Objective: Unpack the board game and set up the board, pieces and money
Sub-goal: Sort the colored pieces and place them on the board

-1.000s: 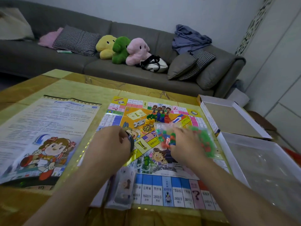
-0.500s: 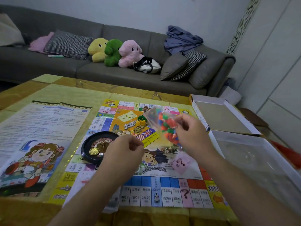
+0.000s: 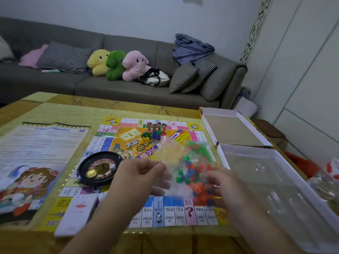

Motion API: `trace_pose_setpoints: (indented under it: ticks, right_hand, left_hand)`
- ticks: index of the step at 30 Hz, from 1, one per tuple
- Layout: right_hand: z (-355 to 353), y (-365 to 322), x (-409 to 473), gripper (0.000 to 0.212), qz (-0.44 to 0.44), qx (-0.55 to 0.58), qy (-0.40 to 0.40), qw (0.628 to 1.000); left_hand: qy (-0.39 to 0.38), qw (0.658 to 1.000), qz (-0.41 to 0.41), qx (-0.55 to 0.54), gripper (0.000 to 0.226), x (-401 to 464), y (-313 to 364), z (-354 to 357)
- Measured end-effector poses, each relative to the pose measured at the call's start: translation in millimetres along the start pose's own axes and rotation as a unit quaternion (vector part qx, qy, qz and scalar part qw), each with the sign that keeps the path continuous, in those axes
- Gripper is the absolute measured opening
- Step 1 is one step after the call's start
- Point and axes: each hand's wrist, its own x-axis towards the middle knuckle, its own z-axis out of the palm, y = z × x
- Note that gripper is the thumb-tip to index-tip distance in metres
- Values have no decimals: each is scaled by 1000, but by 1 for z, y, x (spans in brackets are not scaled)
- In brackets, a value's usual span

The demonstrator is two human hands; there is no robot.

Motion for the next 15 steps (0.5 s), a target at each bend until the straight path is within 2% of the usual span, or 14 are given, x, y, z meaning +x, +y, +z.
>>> trace_pose_setpoints:
  ticks: [2, 4, 5, 7, 10, 13, 15]
  right_hand:
    - [-1, -1, -9, 7, -63, -147, 39, 986]
    - [1, -3, -24, 15, -143, -252, 75, 954]
    - [4, -5, -32, 19, -181, -255, 82, 946]
    - [11, -5, -41, 31, -213, -206, 40, 954]
    - [17, 0, -38, 42, -171, -146, -36, 974]
    - [13, 7, -28, 34, -168, -159, -32, 972]
    - [9, 8, -24, 29, -154, -120, -57, 979]
  left_hand:
    - [-8, 998, 45, 43, 15, -9, 5, 5]
    - [-10, 993, 77, 91, 13, -16, 5, 12]
    - [-10, 988, 93, 119, 12, -18, 2, 15]
    - [-5, 968, 147, 205, 13, -23, -5, 21]
    - [-11, 930, 212, 300, 11, -30, -10, 33]
    - [-57, 944, 172, 277, 12, -38, -7, 40]
    - [-71, 964, 124, 226, 21, -40, -3, 41]
